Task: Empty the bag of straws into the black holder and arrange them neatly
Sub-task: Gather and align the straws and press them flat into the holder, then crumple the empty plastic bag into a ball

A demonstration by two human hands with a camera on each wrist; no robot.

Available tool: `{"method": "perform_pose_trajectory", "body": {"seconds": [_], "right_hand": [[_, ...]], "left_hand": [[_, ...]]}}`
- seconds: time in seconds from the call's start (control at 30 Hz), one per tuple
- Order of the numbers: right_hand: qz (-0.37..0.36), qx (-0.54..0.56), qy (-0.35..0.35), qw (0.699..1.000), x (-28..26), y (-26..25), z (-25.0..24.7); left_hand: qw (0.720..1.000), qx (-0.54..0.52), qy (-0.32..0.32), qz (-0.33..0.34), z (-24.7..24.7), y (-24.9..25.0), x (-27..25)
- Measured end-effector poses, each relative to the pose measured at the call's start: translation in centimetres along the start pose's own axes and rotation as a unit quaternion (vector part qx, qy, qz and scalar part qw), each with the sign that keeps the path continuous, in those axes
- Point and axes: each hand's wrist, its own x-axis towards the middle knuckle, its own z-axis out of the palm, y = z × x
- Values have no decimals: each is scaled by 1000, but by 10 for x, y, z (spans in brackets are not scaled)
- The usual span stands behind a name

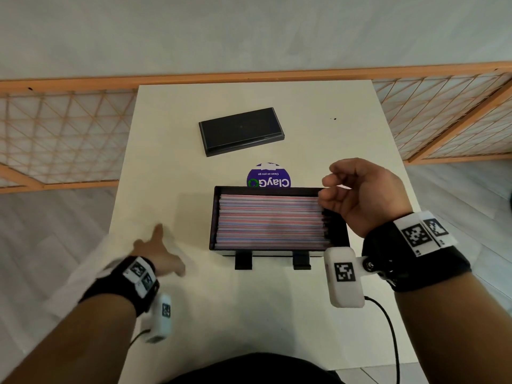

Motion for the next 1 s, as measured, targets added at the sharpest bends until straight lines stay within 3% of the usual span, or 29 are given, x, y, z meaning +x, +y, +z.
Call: {"method": "perform_pose_trajectory", "body": {"seconds": [0.07,0.17,0.27,0.33,0.4,0.5,0.57,0.67,0.73,0.8,0.87,0.93,1.0], "right_hand": [[-4,-13,3,1000,-3,4,3],[-22,-46,-11,999,-10,6,7],[-85,-141,-26,986,-17,7,10],[-155,-237,-35,958,-23,7,14],[-223,-335,-54,914,-30,7,23],[-297,-383,-99,869,-45,7,39],[-326,-361,-141,862,-50,9,50],[-367,-312,-176,858,-47,17,66],[-398,-387,-126,822,-40,20,70],[-397,-431,-85,806,-35,21,64],[-424,-432,-62,793,-30,22,53],[-440,-465,-5,768,-23,21,43],[-430,-492,53,755,-19,15,39]], "left_hand": [[998,58,18,18,23,-5,7],[978,136,140,79,24,0,7],[949,57,280,132,-13,19,-8],[905,-66,380,180,-47,36,-32],[840,-215,424,261,-77,55,-63],[715,-402,373,433,-96,86,-119],[683,-401,321,520,-90,103,-152],[690,-400,158,583,-61,115,-174],[676,-443,18,588,-44,119,-177],[669,-463,-50,580,-40,118,-174],[681,-466,-7,565,-42,117,-169],[716,-407,145,548,-43,116,-165],[710,-357,260,549,-43,115,-170]]}}
